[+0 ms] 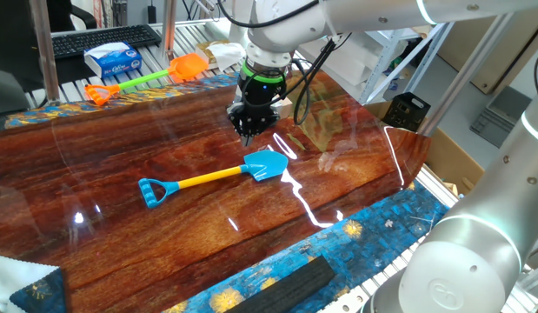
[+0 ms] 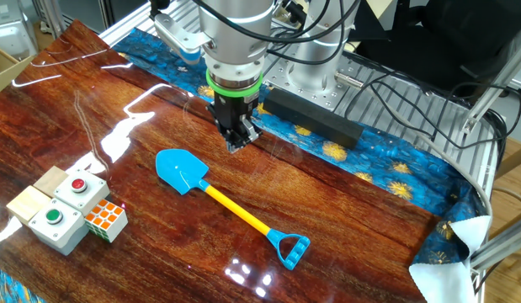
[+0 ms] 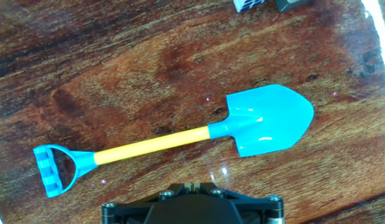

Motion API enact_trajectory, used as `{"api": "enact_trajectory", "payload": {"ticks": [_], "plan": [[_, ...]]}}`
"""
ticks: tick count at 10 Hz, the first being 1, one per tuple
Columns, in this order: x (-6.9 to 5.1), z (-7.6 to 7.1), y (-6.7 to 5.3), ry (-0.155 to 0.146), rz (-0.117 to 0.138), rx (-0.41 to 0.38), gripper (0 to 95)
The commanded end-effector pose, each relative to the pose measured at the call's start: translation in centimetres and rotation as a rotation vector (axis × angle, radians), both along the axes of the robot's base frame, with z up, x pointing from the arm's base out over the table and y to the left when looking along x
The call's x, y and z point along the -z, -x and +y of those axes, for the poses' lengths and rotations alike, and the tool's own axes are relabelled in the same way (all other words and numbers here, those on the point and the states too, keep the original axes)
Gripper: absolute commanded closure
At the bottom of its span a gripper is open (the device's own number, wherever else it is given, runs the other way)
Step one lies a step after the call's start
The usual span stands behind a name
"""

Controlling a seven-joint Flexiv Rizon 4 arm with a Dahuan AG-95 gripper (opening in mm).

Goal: Use a shovel to scoop up an object

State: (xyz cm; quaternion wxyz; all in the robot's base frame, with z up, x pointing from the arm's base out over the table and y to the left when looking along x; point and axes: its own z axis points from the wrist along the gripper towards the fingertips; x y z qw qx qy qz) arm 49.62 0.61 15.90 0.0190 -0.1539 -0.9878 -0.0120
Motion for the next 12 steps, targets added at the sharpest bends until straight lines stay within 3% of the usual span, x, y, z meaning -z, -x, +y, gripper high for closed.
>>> {"api": "enact_trajectory", "payload": {"ticks": [1, 12], "plan": [[0.03, -0.04, 0.04, 0.002, -0.003, 0.001, 95.0], [0.31, 0.04, 0.0, 0.001, -0.004, 0.014, 95.0]]}}
